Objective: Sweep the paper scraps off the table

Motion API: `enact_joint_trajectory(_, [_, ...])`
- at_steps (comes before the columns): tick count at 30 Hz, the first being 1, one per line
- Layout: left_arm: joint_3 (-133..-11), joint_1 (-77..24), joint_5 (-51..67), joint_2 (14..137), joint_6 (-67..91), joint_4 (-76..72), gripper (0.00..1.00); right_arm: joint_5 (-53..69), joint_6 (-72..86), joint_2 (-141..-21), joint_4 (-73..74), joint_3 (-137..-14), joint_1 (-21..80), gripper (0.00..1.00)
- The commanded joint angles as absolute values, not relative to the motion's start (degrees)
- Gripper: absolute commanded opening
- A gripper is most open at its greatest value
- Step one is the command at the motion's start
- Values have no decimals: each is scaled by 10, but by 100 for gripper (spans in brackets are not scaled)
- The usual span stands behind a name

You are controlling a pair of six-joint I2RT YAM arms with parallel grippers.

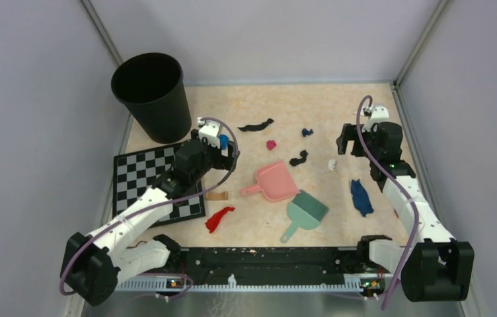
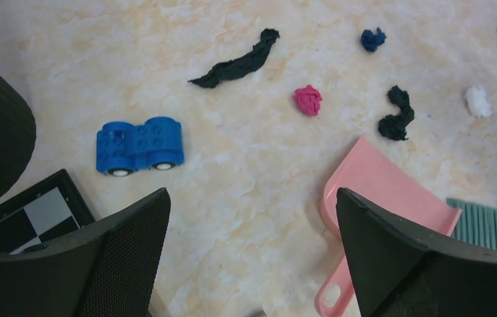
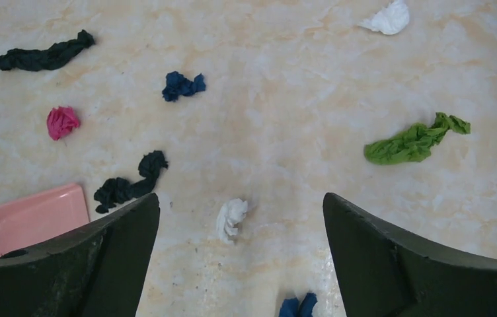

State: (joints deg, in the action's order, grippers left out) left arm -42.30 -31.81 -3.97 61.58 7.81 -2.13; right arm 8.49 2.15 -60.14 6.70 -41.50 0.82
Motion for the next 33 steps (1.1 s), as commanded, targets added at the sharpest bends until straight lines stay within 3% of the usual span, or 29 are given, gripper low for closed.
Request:
enact_joint_trajectory(1, [-358,-341,-67,560,39,-126,99,61,27,-611,39,-430,5,93])
enact_joint_trajectory(6, [-348,-361,-80,593,-18,-124,99,287,-167,-606,71,-402,5,89])
enact_joint_trajectory(9, [-381,-371,-65,624,-9,-82,95,343,-184,-612,91,-399,5,88])
enact_joint_trajectory(18, [-414,-404,157,715,-15,-61,78,324,-171,-645,106,-427,6,85])
enact_joint_trajectory(25, [-501,-431,155,804,26,23,66,328,-166,-652,119,-435,16,80])
enact_joint_trajectory(30, [-539,-529,151,833,17,60,67,292,-163,-632,114,-433,16,80])
enact_joint_trajectory(33, [-558,-556,132,873,68,44,59,264,-153,-628,109,-434,17,77])
